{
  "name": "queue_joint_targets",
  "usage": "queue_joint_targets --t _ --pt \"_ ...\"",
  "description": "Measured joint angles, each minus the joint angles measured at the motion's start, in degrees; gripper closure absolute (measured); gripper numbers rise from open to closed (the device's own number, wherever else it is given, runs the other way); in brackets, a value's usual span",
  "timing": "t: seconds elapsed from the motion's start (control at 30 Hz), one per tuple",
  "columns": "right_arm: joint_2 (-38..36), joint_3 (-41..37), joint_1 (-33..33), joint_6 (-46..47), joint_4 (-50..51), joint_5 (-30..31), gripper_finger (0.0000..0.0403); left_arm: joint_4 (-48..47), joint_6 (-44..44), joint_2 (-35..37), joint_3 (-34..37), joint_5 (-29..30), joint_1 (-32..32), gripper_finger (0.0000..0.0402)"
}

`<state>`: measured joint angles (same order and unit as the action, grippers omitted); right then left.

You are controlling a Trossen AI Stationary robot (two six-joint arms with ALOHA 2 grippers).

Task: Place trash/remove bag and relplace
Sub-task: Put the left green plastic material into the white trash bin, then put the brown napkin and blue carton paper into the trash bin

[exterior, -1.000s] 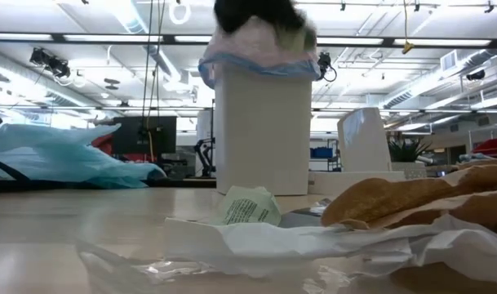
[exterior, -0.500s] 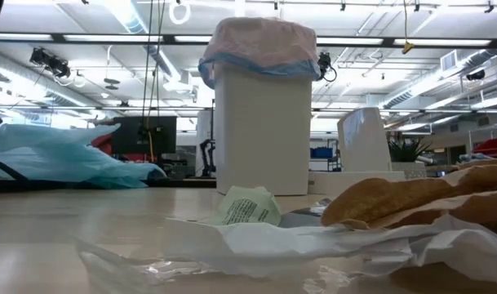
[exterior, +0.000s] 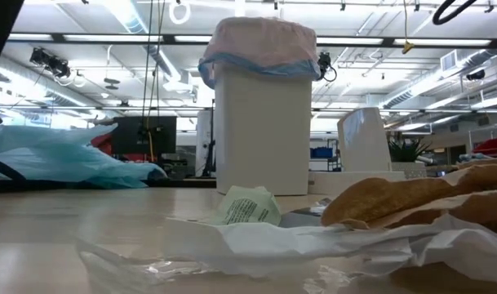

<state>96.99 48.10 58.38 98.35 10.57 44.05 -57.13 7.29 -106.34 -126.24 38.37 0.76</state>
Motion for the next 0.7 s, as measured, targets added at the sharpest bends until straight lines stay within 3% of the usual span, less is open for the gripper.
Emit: queue_joint_targets --t 0.17,0.4,0.57,0.7 --pt "0.0 0.0 0.0 -3.0 -3.5 -2.3 0.0291 -4.4 3.3 0.0 0.0 -11.8 -4.3 0.0309" --pt "0.0 0.0 -0.1 -4.6 -4.0 -2.8 0.0291 -7.3 3.4 0.0 0.0 -15.9 -6.1 0.0265" --pt "0.0 0.0 0.2 -5.0 -3.8 -7.5 0.0291 -8.0 -1.2 0.0 0.0 -29.9 -2.9 0.0262" --pt "0.0 0.0 1.1 -5.0 -3.5 -8.8 0.0291 -8.1 -1.2 0.0 1.7 -32.0 2.8 0.0262"
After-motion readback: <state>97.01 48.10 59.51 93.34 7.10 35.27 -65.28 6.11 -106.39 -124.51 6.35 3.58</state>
